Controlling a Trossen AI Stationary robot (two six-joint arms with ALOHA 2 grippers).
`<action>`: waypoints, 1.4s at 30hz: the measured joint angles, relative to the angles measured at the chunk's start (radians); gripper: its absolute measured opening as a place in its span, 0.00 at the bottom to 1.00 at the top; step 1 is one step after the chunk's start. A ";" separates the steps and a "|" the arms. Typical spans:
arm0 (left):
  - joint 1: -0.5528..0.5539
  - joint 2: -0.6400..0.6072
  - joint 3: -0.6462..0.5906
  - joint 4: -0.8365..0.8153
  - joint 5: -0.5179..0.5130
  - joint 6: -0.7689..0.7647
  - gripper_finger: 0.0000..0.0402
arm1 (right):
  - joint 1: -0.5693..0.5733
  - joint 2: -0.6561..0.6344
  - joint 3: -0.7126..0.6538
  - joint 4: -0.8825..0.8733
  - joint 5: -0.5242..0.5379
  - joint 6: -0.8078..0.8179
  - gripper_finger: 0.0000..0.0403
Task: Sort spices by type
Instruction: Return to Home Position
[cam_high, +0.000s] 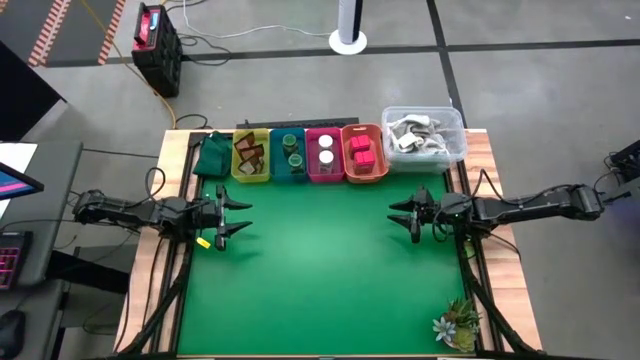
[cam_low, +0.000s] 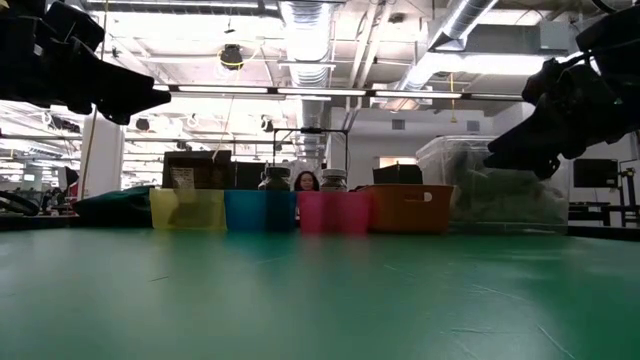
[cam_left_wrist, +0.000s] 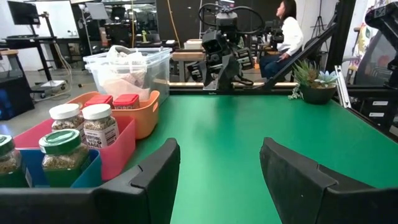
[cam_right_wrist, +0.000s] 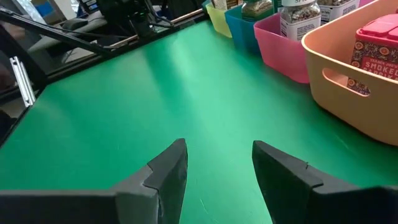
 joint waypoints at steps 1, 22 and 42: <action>0.000 0.000 0.000 0.000 0.000 0.000 0.53 | 0.000 0.000 0.000 -0.001 0.000 0.000 0.52; 0.000 0.000 0.000 0.000 0.000 0.000 0.53 | 0.000 0.000 0.000 -0.020 -0.001 0.000 0.52; 0.000 0.000 0.000 0.000 0.000 0.000 0.53 | 0.000 0.000 0.000 -0.020 -0.001 0.000 0.52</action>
